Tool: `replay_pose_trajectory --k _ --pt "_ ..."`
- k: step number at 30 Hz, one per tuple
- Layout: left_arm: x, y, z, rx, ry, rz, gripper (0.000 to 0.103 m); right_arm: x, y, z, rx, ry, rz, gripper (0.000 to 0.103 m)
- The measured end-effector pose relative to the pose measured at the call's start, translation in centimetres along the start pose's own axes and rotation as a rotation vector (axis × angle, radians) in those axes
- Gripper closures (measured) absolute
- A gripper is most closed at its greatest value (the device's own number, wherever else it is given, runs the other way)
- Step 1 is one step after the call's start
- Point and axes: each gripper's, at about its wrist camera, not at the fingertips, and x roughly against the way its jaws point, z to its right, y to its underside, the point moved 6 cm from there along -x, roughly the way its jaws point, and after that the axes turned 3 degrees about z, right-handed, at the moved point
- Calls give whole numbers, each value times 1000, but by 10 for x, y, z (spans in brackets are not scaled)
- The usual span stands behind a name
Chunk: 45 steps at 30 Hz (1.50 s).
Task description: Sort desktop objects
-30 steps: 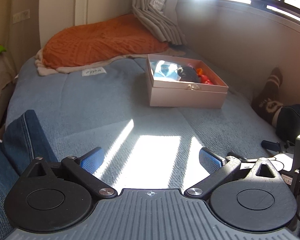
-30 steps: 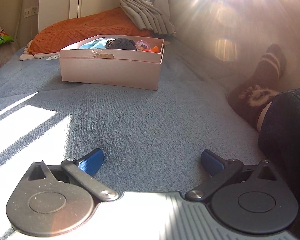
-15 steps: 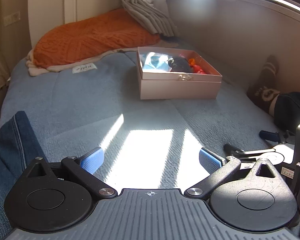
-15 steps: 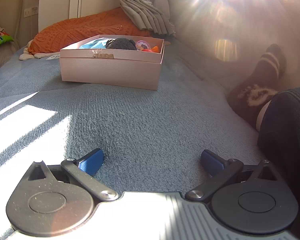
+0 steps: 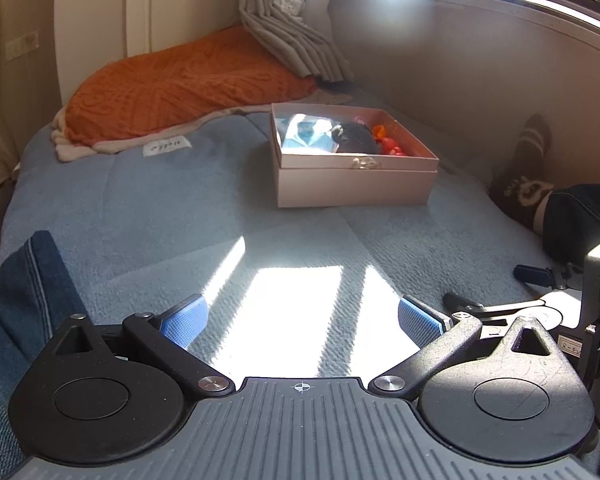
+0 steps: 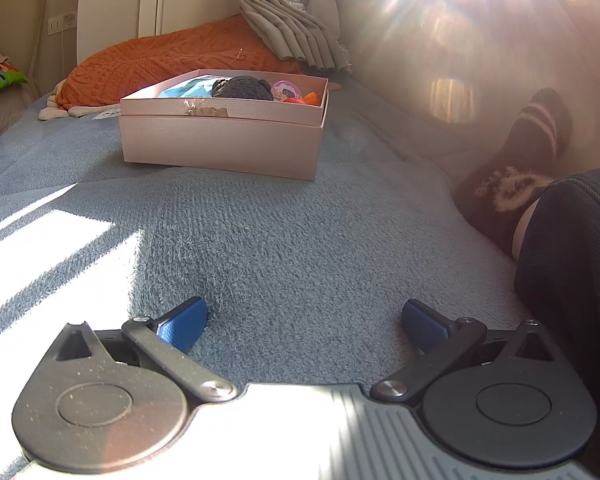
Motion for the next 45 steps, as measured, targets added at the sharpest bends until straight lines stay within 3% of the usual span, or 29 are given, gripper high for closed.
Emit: replay_pose_trajectory --k 45 --pt "4 -3 5 -57 -21 16 0 -1 -1 -1 0 1 1 0"
